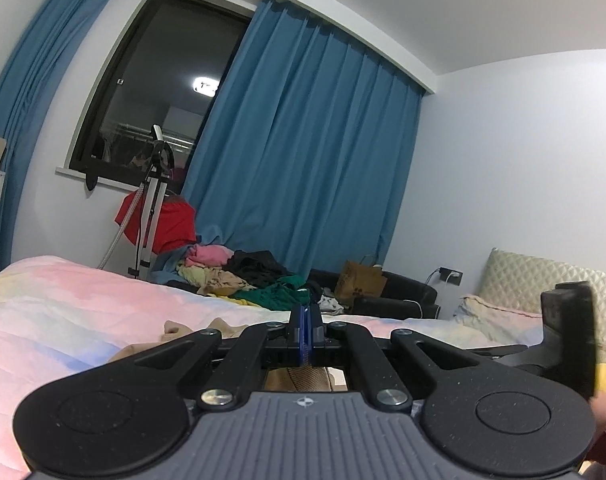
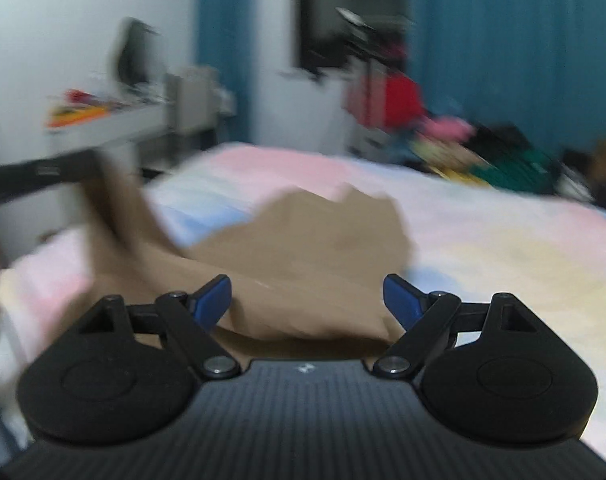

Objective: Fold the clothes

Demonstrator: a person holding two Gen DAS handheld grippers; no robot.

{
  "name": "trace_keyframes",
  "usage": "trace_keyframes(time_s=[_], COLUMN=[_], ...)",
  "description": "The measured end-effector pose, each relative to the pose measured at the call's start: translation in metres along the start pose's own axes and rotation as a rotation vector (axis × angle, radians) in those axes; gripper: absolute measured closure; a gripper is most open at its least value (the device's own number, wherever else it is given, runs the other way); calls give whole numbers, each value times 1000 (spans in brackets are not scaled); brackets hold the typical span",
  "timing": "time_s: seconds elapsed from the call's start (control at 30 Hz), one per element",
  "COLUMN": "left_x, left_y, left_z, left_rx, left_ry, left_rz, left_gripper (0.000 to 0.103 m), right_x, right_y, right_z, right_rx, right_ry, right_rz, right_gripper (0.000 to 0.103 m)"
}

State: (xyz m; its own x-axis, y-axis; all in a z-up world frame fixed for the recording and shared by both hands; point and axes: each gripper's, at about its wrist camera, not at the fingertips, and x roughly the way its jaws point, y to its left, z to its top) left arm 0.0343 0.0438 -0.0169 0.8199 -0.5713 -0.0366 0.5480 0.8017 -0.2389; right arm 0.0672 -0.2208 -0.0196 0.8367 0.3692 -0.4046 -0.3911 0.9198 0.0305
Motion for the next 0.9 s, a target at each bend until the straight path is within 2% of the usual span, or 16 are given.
trace_keyframes(time_s=[0.03,0.13,0.27,0.33,0.4,0.47,0.6,0.7,0.8,0.9], left_x=[0,-2,-6,-6,-7,-7,-8,-7,-9,-13], left_y=[-1,-4,-5,-5,-6,-6,-7,-11,-13,-13], left_z=[0,0,1,0,-1,-1,-2,-5,-6,-4], left_rx=[4,15,20,22,24,26,31,42,46,37], left_ry=[-2,-7,-11,-10,-9,-8,-7,0,-3,-27], left_rz=[-1,-5,-12,-6,1,7,20,7,-5,-7], left_gripper=[102,102,102,102,102,102,102,102,102,102], right_x=[0,8,37,45,44,34,7,1,6,8], right_y=[7,29,41,38,23,0,-56,-83,-90,-91], right_z=[0,-2,-8,-13,-11,-5,1,0,-2,-12], right_rx=[-21,-79,-149,-167,-98,48,380,530,493,443], right_ry=[-17,-49,11,28,31,1,-86,-70,45,146], right_rz=[30,47,-11,-92,-164,-205,-207,-172,-193,-265], right_gripper=[18,18,18,18,19,19,18,18,18,18])
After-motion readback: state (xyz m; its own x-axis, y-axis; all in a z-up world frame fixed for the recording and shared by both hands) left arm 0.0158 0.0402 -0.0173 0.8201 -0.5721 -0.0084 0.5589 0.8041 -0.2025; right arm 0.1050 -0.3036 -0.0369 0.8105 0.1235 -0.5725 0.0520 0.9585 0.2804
